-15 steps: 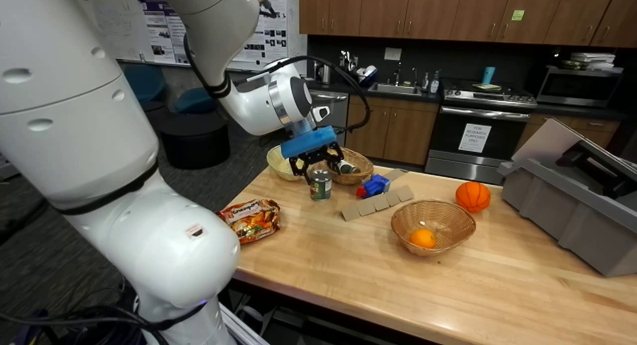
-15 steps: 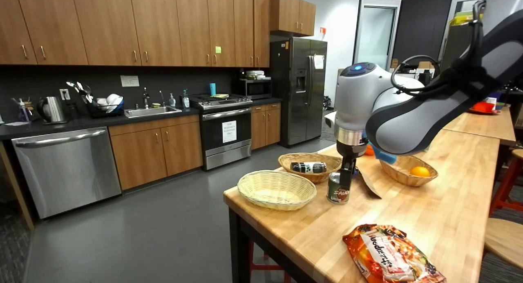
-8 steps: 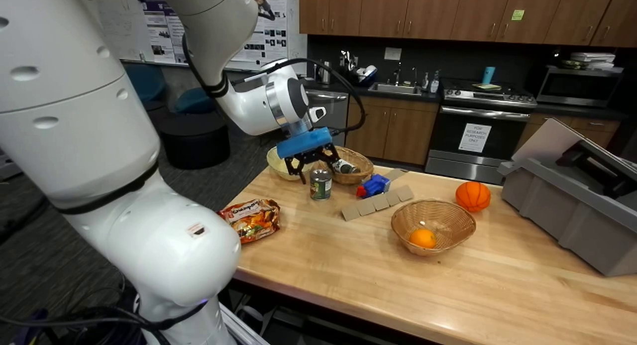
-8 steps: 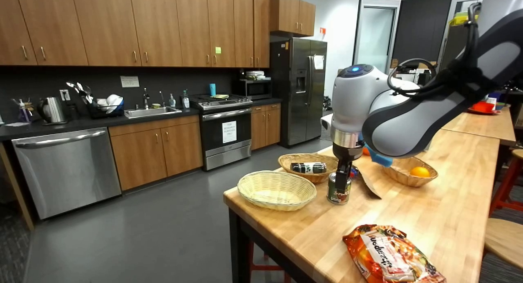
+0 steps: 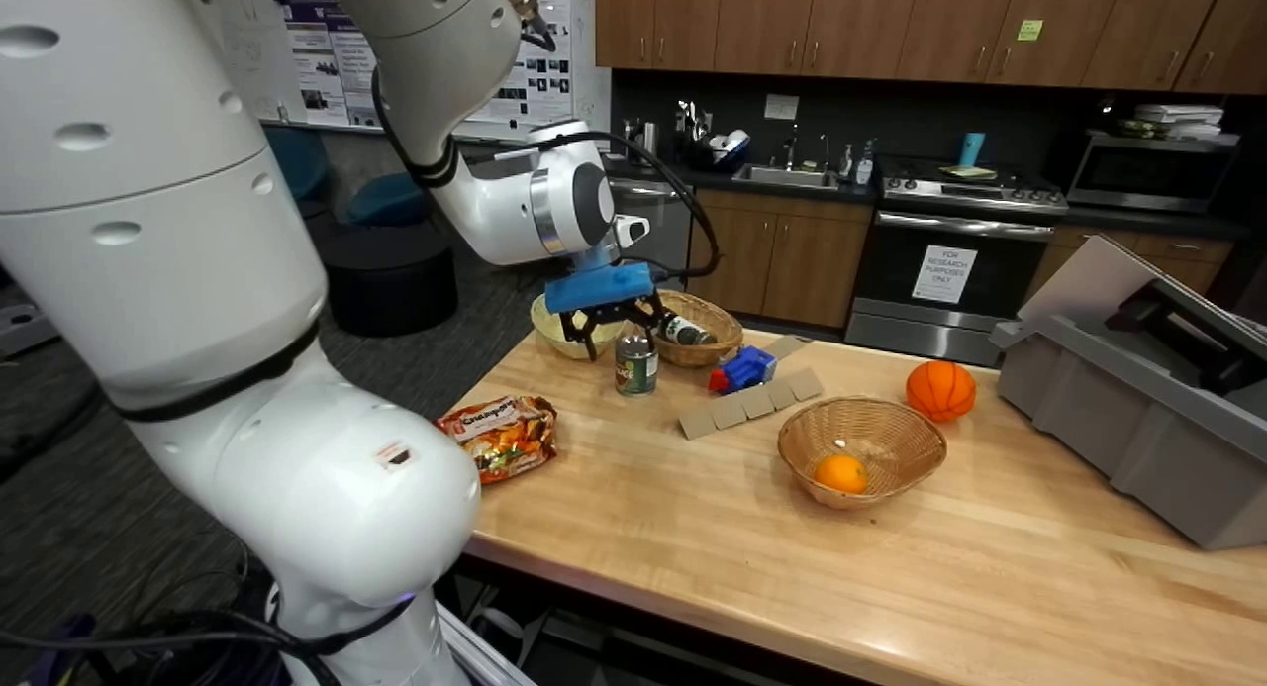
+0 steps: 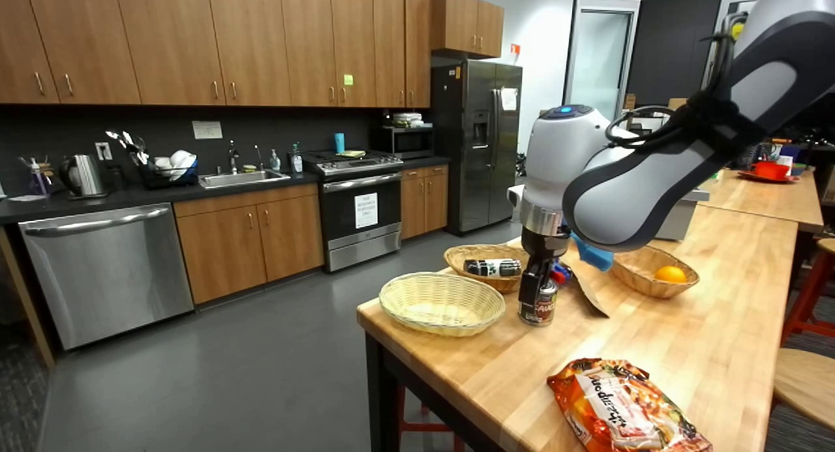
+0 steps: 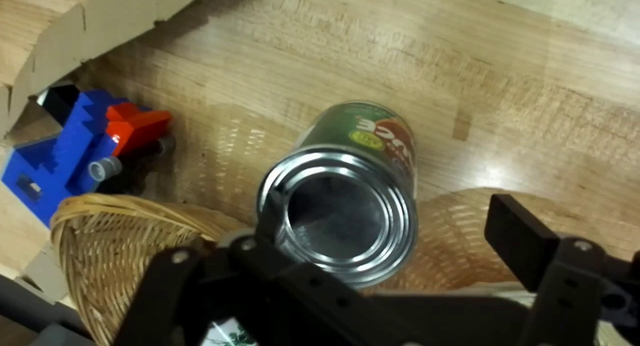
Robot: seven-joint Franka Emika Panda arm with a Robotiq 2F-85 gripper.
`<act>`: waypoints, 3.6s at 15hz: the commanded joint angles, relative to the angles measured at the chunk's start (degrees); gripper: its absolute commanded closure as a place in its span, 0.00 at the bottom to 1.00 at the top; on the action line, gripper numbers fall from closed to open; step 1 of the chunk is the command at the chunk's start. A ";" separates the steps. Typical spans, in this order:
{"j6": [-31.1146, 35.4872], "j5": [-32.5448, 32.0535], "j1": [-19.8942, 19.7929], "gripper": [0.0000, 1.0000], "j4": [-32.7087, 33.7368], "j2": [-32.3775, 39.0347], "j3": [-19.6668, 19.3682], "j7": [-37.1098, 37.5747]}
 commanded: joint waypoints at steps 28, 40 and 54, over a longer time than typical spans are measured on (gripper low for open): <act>-10.56 8.15 1.69 0.00 2.03 -7.20 -1.87 -5.95; -10.03 10.69 2.35 0.00 2.45 -2.89 -2.06 -6.51; -9.55 9.04 1.76 0.00 2.62 -1.00 -1.66 -3.83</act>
